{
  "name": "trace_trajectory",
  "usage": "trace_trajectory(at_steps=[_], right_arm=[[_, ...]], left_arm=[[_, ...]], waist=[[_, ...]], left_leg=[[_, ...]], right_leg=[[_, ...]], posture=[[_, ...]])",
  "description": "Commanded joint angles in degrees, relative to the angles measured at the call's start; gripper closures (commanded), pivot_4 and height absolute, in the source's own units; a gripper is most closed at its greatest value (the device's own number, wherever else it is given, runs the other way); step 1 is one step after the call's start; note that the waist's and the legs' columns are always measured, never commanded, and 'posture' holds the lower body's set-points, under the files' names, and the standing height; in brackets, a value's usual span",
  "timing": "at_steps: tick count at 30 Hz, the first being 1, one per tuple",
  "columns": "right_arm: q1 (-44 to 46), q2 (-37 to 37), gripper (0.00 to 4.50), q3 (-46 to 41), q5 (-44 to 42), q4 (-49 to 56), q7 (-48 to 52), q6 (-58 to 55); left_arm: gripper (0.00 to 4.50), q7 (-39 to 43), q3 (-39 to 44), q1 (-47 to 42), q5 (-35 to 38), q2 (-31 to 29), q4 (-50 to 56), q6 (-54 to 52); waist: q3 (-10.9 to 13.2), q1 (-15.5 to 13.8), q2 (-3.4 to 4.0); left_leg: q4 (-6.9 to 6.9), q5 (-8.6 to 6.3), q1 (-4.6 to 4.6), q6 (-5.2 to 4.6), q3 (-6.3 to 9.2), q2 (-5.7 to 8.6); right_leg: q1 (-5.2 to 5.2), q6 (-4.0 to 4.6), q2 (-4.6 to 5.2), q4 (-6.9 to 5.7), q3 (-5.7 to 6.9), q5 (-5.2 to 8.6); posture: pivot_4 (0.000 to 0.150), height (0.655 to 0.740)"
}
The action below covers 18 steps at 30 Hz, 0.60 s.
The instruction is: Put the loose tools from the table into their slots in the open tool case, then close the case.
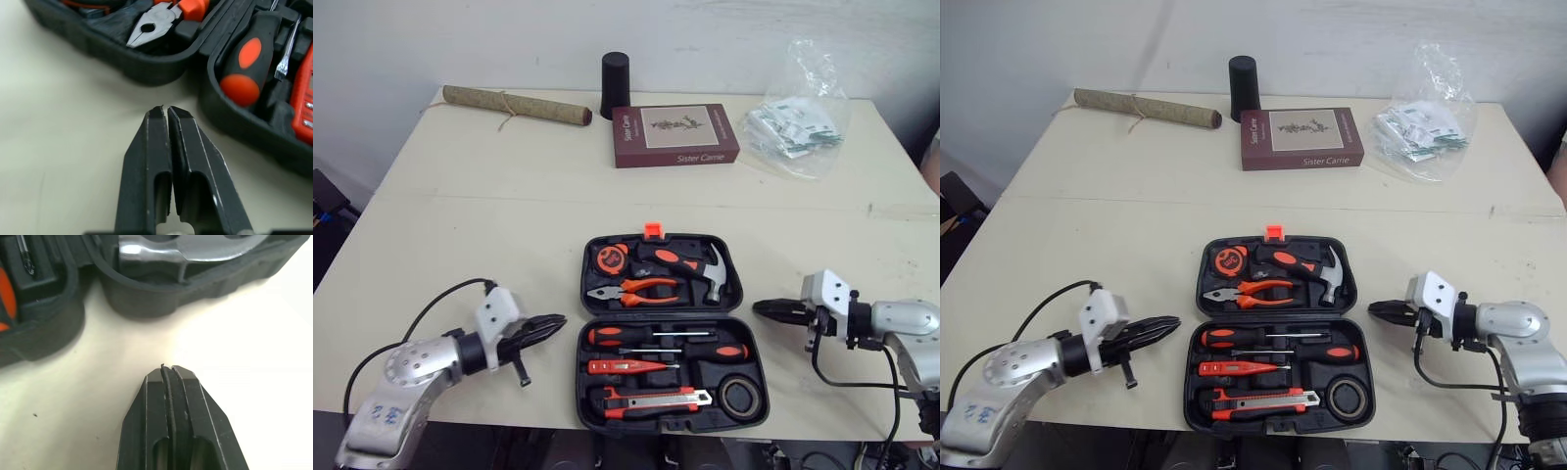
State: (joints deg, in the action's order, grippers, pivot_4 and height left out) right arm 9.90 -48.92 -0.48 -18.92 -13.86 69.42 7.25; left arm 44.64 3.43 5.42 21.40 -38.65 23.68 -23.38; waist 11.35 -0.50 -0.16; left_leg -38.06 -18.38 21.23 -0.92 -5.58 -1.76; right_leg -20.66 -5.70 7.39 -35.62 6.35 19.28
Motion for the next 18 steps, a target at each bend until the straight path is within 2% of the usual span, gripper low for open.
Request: trace_trajectory(at_steps=[1, 10, 18], right_arm=[[-0.09, 0.56, 4.50, 1.31, -0.40, 4.92, 1.38, -3.37], [0.74, 2.89, 4.50, 1.22, -3.73, 12.10, 1.87, -10.48], [4.70, 5.24, 4.50, 2.60, 2.50, 8.50, -1.75, -9.01]], left_arm=[[4.43, -0.43, -2.71, -1.52, -1.97, 0.27, -0.75, -0.49], [4.43, -0.49, -8.46, -7.52, -4.47, 2.12, -3.95, -0.90], [4.43, -1.76, -9.63, -16.15, -7.71, 5.04, -11.64, -1.82]], waist=[[0.00, 0.52, 0.00], [0.01, 0.48, 0.00], [0.02, 0.51, 0.01]], left_leg=[[0.00, 0.00, 0.00, 0.00, 0.01, 0.00], [0.01, -0.01, 0.04, -0.01, 0.03, 0.03], [-0.02, 0.08, 0.00, -0.02, 0.05, 0.09]], right_leg=[[0.00, 0.00, 0.00, 0.00, 0.00, 0.00], [-0.01, 0.00, 0.06, 0.03, 0.00, 0.00], [-0.01, -0.01, 0.09, -0.14, 0.01, -0.01]], posture=[[0.150, 0.7400], [0.150, 0.7400], [0.150, 0.7400]])
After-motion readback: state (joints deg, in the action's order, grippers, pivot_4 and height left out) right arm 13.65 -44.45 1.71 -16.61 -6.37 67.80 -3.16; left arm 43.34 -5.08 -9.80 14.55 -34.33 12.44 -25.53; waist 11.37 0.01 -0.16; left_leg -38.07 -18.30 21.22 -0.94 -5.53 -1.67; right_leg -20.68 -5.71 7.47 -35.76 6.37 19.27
